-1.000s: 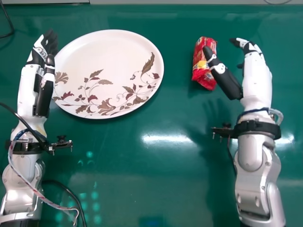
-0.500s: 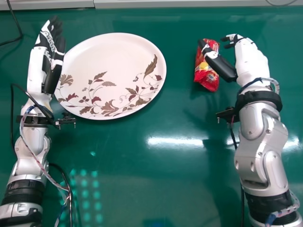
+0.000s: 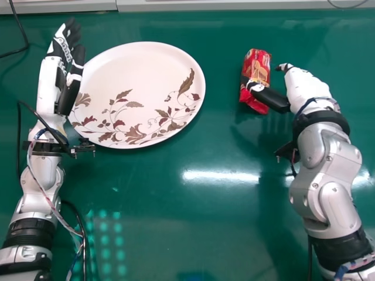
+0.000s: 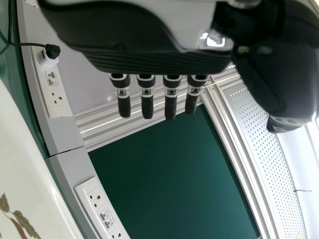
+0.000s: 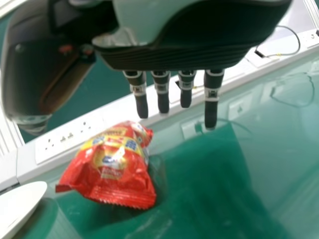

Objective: Pick up biscuit and place it in the plate

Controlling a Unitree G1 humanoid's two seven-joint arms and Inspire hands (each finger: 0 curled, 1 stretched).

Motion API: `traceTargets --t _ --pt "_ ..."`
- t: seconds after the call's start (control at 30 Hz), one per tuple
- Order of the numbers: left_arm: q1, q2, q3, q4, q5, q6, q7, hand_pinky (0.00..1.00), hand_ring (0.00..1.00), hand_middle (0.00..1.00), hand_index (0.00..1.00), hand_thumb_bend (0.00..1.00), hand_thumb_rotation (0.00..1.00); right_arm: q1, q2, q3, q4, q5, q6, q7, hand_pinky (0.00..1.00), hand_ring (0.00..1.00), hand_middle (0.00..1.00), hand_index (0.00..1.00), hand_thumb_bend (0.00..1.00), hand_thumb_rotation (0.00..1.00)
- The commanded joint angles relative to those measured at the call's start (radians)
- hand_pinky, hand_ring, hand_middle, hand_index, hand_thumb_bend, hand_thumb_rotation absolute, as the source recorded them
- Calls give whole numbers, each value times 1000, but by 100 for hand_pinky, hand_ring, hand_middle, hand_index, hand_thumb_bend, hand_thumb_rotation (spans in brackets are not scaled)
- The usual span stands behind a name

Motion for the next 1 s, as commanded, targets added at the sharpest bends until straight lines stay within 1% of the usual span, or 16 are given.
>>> traceTargets --t 0.0,0.07,0.1,0.2,0.3,0.4,0.47,0.5,0.53,0.63,0.67,0.73,0.8,0.87,0.93,0.97 --pt "62 -34 -27 61 -1 -25 -2 93 97 98 100 76 68 -6 -15 4 -24 -27 6 33 84 99 100 97 90 50" --pt "64 -36 -29 57 -3 -13 -5 94 97 98 100 77 68 -10 -31 10 -22 -57 2 60 86 99 100 97 90 52" --pt "64 -36 -31 57 -1 -15 -3 94 97 98 100 78 69 -13 -37 13 -19 -74 0 73 83 98 100 97 91 53" --pt "63 -36 -36 61 -1 -32 -1 93 96 98 100 75 69 -36 -52 18 -8 -127 1 139 81 96 100 96 90 54" --pt "64 -36 -43 59 -13 -27 -14 96 97 98 100 73 68 -58 -61 17 -1 -168 -8 191 79 95 100 95 90 54" --pt "68 -39 -48 49 -17 -18 -17 99 98 98 100 73 68 -83 -59 12 14 -196 -13 227 78 95 100 96 91 54" --pt "66 -38 -48 56 -14 -26 -16 98 97 98 100 72 68 -96 -61 11 23 -205 -24 242 70 91 98 97 92 53" --pt "64 -37 -48 62 -13 -30 -16 98 97 98 100 71 69 -104 -65 10 28 -207 -31 254 67 90 97 96 92 53" --pt "64 -37 -48 63 -13 -27 -15 98 97 98 100 71 69 -112 -67 8 32 -207 -36 265 67 90 96 97 91 54" --pt "69 -36 -48 53 -17 -19 -19 100 98 98 100 72 69 -130 -59 1 41 -210 -39 290 75 96 99 98 90 53" --pt "70 -37 -48 51 -20 -17 -22 100 98 98 100 72 70 -137 -64 5 46 -218 -45 303 72 95 100 98 90 53" --pt "72 -38 -49 47 -27 -12 -29 100 98 98 100 73 69 -153 -74 15 60 -237 -61 328 70 95 100 97 91 56" --pt "74 -40 -49 42 -28 -7 -32 100 99 98 100 74 69 -174 -77 16 79 -244 -74 345 68 92 99 96 93 57" --pt "75 -42 -49 38 -29 -2 -34 100 100 98 100 75 70 -195 -80 18 100 -246 -88 363 78 96 100 97 94 58" --pt "77 -44 -48 30 -31 4 -37 100 100 98 100 75 69 -215 -85 21 119 -248 -103 377 82 98 100 97 94 58" --pt "78 -45 -48 29 -29 5 -36 100 100 98 100 75 69 -223 -88 25 128 -249 -112 382 82 98 100 96 94 58"
